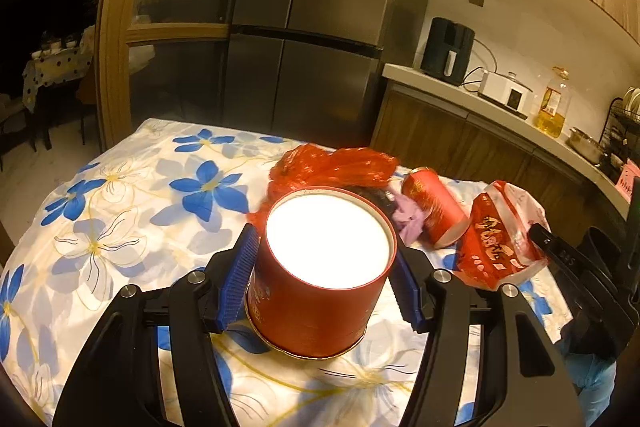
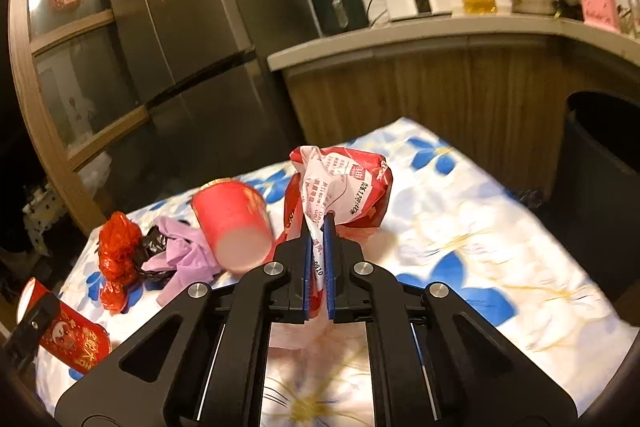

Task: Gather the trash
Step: 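Grasp the red cup with the left tool while the right tool grasps the red snack bag, then carry the red cup and red snack bag in both tools over the black bin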

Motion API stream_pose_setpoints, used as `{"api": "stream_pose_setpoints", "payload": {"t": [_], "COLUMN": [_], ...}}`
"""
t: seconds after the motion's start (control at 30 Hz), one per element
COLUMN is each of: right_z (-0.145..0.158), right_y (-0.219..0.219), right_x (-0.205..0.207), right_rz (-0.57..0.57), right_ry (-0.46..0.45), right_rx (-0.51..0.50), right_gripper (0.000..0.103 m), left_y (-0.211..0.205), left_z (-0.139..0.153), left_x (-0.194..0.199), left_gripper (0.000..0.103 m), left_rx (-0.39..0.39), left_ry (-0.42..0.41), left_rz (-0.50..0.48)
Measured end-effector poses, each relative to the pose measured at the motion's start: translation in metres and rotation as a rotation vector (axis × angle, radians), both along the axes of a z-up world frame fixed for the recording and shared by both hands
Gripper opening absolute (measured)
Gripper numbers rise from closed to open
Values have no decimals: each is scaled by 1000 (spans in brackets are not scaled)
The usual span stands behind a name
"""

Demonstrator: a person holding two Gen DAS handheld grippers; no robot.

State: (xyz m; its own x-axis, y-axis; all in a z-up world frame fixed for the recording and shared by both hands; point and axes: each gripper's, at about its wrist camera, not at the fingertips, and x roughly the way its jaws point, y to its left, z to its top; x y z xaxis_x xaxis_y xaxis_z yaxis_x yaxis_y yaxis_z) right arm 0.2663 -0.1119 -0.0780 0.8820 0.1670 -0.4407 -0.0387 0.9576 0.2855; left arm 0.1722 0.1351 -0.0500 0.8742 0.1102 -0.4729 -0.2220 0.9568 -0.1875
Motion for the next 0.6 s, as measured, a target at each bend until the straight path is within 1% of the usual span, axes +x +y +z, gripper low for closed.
{"api": "stream_pose_setpoints", "payload": {"t": [0.13,0.27,0.6], "right_z": [12,21,43], "right_y": [-13,-27,-71], "right_x": [-17,-32,-74], "right_rz": [-27,-32,-57], "right_ry": [-42,-64,-129], "right_rx": [-19,-13,-9], "right_gripper": [5,5,5], "left_y": [-11,-28,-88], "left_z": [6,11,27], "left_x": [-4,-6,-11], "left_gripper": [61,61,61], "left_rx": [-8,-6,-1], "left_ry": [-19,-30,-69], "left_rz": [-28,-61,-170]}}
